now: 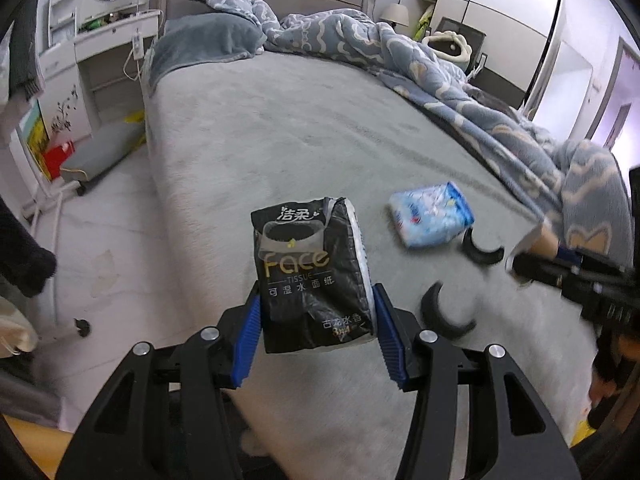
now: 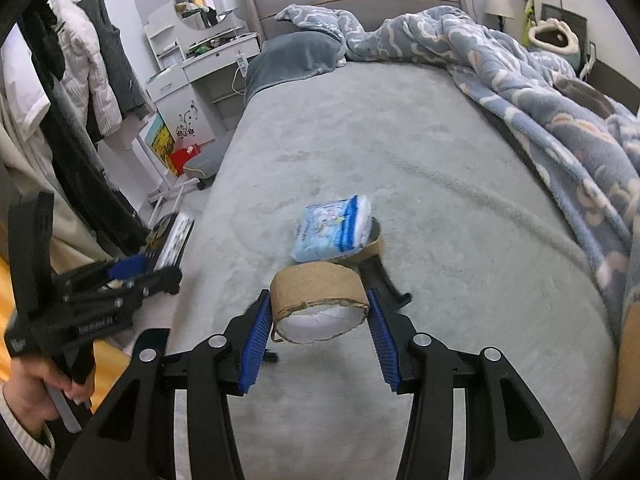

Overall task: Collect trash
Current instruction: 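Carry the tissue pack in the left tool and tape roll in the right tool to the bin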

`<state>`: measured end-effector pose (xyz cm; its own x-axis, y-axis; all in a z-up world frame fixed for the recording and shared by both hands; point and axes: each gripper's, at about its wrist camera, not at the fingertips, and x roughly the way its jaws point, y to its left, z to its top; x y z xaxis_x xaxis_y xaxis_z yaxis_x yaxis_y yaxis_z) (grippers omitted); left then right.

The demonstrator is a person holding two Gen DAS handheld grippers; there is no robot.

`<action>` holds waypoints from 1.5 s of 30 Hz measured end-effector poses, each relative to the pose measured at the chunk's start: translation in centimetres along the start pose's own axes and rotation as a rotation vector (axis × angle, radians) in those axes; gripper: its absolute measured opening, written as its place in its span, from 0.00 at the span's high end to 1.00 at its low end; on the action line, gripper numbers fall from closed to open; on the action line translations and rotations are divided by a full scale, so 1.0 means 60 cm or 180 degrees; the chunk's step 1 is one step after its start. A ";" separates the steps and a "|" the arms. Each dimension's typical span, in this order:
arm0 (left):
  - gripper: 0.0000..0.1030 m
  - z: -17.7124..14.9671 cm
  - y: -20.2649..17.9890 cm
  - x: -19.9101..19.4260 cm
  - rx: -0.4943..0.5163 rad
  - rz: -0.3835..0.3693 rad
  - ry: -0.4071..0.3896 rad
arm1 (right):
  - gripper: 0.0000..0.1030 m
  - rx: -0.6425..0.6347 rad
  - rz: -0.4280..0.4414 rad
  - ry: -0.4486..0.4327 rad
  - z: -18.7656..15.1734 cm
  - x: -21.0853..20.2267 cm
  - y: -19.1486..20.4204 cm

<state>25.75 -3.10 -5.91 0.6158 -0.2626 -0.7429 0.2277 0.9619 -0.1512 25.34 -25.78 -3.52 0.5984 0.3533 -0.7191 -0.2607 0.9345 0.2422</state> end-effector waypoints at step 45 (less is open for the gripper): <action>0.46 -0.304 0.245 -0.048 -0.1056 0.0454 0.1187 | 0.53 -0.0396 0.0544 0.0291 -0.102 0.026 0.333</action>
<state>13.56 13.18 -17.91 0.2987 -0.1403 -0.9440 -0.1277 0.9744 -0.1852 16.42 -6.82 -3.80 0.4679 0.4954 -0.7318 -0.4471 0.8470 0.2876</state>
